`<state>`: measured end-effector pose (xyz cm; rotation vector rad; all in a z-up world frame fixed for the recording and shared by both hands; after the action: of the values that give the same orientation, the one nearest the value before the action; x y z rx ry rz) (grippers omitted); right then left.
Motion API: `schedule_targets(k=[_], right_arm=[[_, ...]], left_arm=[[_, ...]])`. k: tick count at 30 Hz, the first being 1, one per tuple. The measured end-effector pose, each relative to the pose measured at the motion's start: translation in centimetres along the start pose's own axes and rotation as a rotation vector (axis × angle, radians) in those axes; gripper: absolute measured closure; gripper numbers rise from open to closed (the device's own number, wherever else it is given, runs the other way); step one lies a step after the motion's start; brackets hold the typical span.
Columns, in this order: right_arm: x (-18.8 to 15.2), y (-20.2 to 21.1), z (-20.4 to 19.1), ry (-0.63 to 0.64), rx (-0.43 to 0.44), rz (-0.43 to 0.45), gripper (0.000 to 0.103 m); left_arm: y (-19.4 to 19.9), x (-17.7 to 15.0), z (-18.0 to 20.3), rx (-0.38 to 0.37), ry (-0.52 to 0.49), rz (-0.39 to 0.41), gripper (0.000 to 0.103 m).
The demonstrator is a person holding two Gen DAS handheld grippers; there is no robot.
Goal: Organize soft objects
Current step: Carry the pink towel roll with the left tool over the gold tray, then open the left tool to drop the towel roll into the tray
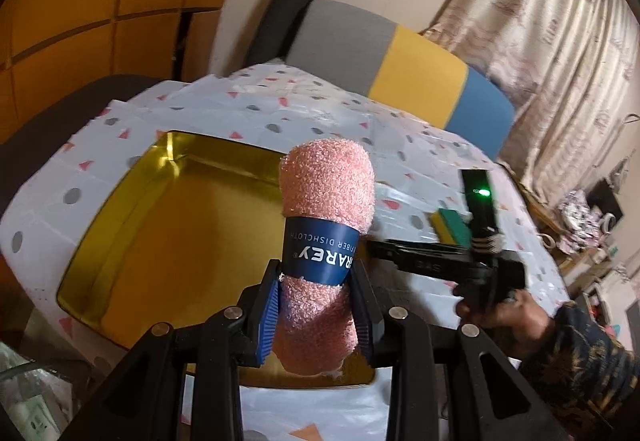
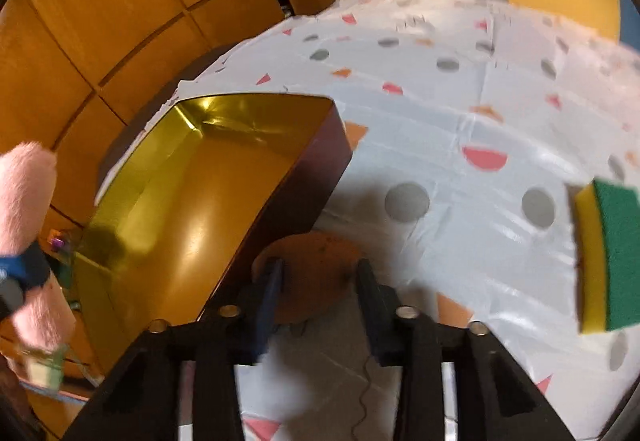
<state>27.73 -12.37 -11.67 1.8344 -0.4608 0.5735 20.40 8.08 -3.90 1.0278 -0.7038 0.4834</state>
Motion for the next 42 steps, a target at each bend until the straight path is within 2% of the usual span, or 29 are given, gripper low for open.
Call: schedule_targets(k=[3, 6, 10, 11, 12, 15, 20, 24, 27, 31, 32, 38, 42], right_arm=[[-0.2, -0.4, -0.2, -0.006, 0.023, -0.022, 0.051], [-0.3, -1.4, 0.8, -0.128, 0.12, -0.057, 0.051], [-0.5, -2.6, 1.6, -0.238, 0.216, -0.072, 0.05], [-0.6, -2.6, 1.5, -0.241, 0.224, -0.075, 0.05], [-0.6, -2.7, 1.4, -0.245, 0.234, -0.082, 0.056], [-0.5, -3.0, 0.9, -0.225, 0.215, -0.097, 0.064], [-0.5, -2.3, 0.6, -0.163, 0.158, -0.07, 0.069], [-0.7, -1.3, 1.0, -0.147, 0.116, -0.041, 0.07], [-1.1, 0.2, 2.0, -0.122, 0.058, -0.011, 0.069], [-1.8, 2.6, 4.5, -0.104, -0.026, 0.019, 0.069], [-2.1, 3.4, 5.2, -0.105, -0.042, 0.025, 0.069], [-4.3, 8.2, 9.4, -0.098, -0.146, 0.048, 0.069], [-6.1, 11.0, 11.4, -0.123, -0.182, 0.067, 0.069]], left_arm=[[-1.0, 0.0, -1.0, 0.039, 0.01, -0.008, 0.07], [-2.6, -0.2, -2.4, 0.094, 0.028, -0.045, 0.07], [-4.6, -1.0, -2.8, 0.163, -0.024, -0.083, 0.068], [-5.0, -1.2, -2.8, 0.161, -0.017, -0.093, 0.068], [-5.6, -1.6, -3.0, 0.159, -0.008, -0.112, 0.067], [-6.5, -2.1, -3.8, 0.191, 0.019, -0.122, 0.067], [-6.6, -1.9, -4.5, 0.218, 0.075, -0.105, 0.066], [-4.9, -1.8, -3.5, 0.264, 0.05, -0.016, 0.066], [-3.3, -2.2, -2.1, 0.227, 0.051, 0.054, 0.066], [-3.0, -3.0, 0.4, 0.128, 0.029, 0.049, 0.066], [-3.4, -3.4, 1.2, 0.091, 0.023, 0.03, 0.066], [-5.3, -5.3, 3.9, -0.022, 0.039, -0.049, 0.062], [-6.7, -6.7, 5.4, -0.05, 0.034, -0.101, 0.061]])
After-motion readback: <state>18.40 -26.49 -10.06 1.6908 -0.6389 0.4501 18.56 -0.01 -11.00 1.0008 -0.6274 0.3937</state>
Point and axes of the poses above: each gripper's, at about its wrist camera, not at the fingertips, and y roughly against the way its jaws point, z to its right, x to its top, the point moved 5 cm from there along -y, roughly the way its jaws point, and after that the axes turned 5 degrees about z, right-handed, at the moved point
